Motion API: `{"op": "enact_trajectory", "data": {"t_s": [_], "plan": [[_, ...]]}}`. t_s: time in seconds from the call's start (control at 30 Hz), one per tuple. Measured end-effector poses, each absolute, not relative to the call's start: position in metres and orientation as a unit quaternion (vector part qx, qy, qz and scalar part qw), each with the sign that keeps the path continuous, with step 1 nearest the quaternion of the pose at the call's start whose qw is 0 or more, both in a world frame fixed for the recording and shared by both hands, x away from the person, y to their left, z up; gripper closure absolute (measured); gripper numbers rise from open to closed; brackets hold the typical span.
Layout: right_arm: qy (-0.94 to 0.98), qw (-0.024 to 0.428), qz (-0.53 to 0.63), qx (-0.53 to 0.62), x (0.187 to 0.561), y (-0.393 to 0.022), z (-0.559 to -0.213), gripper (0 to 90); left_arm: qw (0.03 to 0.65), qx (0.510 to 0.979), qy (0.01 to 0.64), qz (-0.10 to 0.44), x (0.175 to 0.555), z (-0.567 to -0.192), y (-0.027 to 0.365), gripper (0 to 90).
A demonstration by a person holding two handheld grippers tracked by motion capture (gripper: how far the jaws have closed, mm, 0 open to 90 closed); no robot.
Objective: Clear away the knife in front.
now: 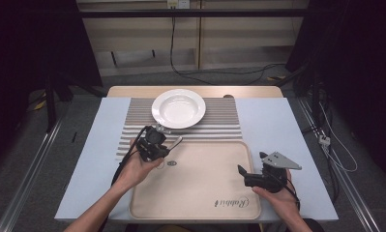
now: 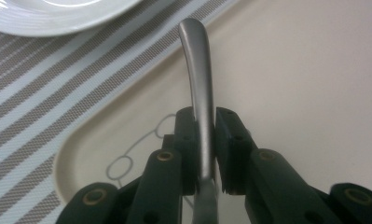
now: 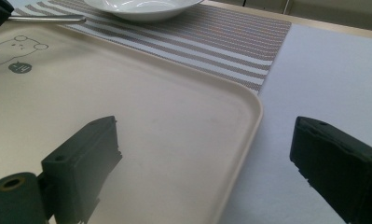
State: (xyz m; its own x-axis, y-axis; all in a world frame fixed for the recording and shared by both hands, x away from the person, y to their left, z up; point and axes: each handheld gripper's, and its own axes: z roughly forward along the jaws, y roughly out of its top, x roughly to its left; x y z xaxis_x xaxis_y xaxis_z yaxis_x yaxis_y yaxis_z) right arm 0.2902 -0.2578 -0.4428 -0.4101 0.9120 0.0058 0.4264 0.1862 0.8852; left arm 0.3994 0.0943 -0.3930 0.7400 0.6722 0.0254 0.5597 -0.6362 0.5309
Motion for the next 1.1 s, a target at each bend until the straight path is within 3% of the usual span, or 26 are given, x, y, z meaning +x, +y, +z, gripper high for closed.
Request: {"op": "enact_trajectory", "data": {"t_s": [1.1], "plan": [[0.724,0.269,0.441,0.457,0.291,-0.256,-0.442,8.1,0.224,0.907,0.348,0.074,0.388,-0.424,0.080,79.8]]}}
